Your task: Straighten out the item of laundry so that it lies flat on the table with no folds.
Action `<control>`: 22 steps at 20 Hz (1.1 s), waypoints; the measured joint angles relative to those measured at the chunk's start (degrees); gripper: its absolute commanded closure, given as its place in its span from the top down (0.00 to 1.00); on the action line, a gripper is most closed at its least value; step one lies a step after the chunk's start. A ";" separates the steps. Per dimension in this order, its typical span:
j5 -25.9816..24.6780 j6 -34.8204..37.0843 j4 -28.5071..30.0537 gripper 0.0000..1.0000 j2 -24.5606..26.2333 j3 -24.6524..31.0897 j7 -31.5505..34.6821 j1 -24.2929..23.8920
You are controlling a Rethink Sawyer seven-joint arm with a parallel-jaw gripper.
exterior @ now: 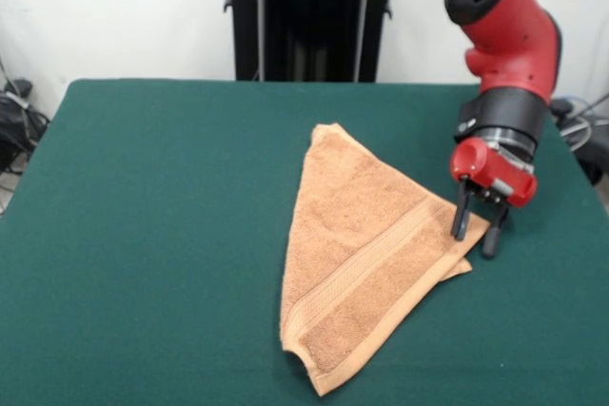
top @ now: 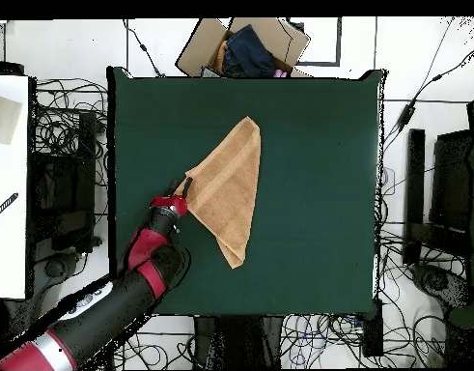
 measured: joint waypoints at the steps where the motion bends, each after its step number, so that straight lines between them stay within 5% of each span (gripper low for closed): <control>1: 0.00 -0.16 0.05 1.00 -0.04 0.10 0.00 -0.05; 22: -0.01 -3.53 1.70 1.00 -1.70 2.70 0.00 -1.45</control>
